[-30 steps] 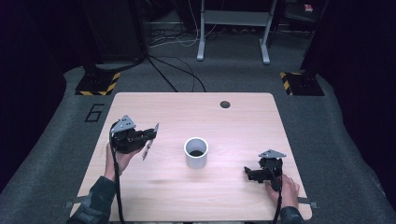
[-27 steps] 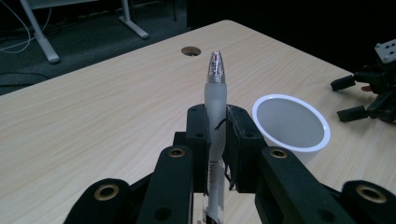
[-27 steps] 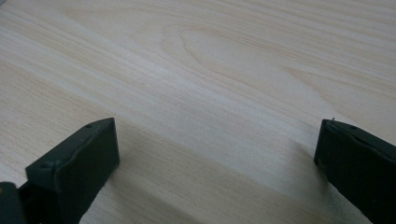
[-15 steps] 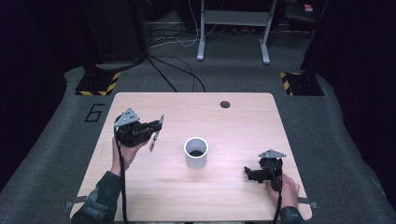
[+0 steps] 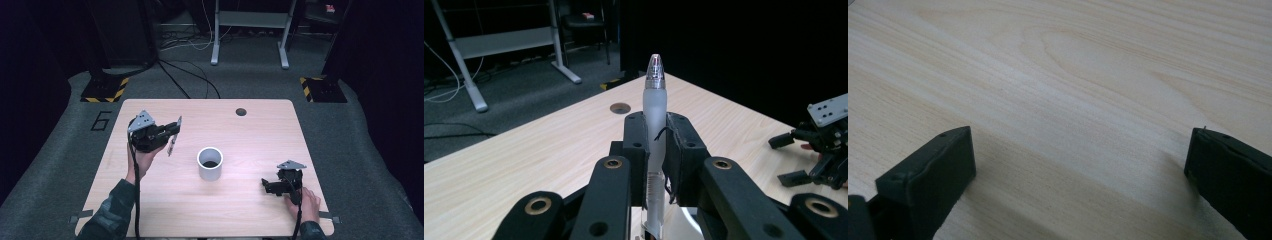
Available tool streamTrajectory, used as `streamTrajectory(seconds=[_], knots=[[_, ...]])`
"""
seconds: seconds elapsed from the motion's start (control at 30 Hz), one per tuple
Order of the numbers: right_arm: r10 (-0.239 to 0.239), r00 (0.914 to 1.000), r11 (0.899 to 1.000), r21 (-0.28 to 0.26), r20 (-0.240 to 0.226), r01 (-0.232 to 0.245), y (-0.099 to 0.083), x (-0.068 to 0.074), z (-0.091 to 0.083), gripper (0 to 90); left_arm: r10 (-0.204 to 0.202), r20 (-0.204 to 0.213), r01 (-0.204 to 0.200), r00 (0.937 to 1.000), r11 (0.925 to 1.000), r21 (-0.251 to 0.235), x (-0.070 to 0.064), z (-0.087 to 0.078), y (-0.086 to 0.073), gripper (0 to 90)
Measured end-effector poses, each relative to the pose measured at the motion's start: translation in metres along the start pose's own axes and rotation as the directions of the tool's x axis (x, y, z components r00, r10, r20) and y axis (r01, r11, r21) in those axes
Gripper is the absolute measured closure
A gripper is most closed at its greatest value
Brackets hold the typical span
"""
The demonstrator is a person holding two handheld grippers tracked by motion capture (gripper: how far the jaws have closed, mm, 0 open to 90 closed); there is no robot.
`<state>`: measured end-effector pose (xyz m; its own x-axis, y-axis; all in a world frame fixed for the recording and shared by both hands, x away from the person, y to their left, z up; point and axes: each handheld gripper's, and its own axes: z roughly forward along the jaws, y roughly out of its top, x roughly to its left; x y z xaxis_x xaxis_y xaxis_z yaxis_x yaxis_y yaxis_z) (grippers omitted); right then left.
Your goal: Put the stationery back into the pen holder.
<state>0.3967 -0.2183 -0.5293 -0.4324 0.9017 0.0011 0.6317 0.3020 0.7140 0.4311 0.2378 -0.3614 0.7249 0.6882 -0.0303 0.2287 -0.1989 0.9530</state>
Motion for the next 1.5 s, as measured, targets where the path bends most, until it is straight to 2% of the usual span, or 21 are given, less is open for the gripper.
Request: streamTrajectory(seconds=[0.3,0.5,0.57,0.7,0.77,1.23,1.5], knots=[[-0.004,1.0000,1.000,-0.001,-0.001,0.004,0.000,0.000,0.000,0.0,-0.004,0.009,0.004,1.0000,0.9994,-0.035,-0.006,0.008,0.008,80.5],[-0.004,1.0000,1.000,-0.001,-0.001,0.004,0.000,0.000,0.000,0.0,-0.009,0.033,0.011,0.9994,0.9981,-0.061,-0.012,0.017,0.013,80.5],[-0.004,1.0000,1.000,-0.001,-0.001,0.004,0.000,0.000,0.000,0.0,-0.005,0.037,0.007,0.9993,0.9984,-0.056,-0.014,0.020,0.013,80.5],[-0.004,1.0000,1.000,-0.001,-0.001,0.004,0.000,0.000,0.000,0.0,-0.015,0.043,0.018,0.9990,0.9971,-0.075,-0.017,0.025,0.013,80.5],[-0.003,1.0000,1.000,-0.001,-0.001,0.003,0.000,0.000,0.000,0.0,-0.007,0.043,0.010,0.9990,0.9966,-0.081,-0.018,0.028,0.013,80.4],[-0.007,1.0000,1.000,-0.003,-0.005,0.007,0.000,-0.001,0.000,0.0,-0.039,0.074,0.047,0.9965,0.9918,-0.118,-0.028,0.045,0.011,80.5],[-0.002,1.0000,1.000,0.001,-0.006,0.002,0.000,0.000,0.000,0.0,-0.032,0.092,0.043,0.9952,0.9913,-0.124,-0.036,0.057,0.010,80.4]])
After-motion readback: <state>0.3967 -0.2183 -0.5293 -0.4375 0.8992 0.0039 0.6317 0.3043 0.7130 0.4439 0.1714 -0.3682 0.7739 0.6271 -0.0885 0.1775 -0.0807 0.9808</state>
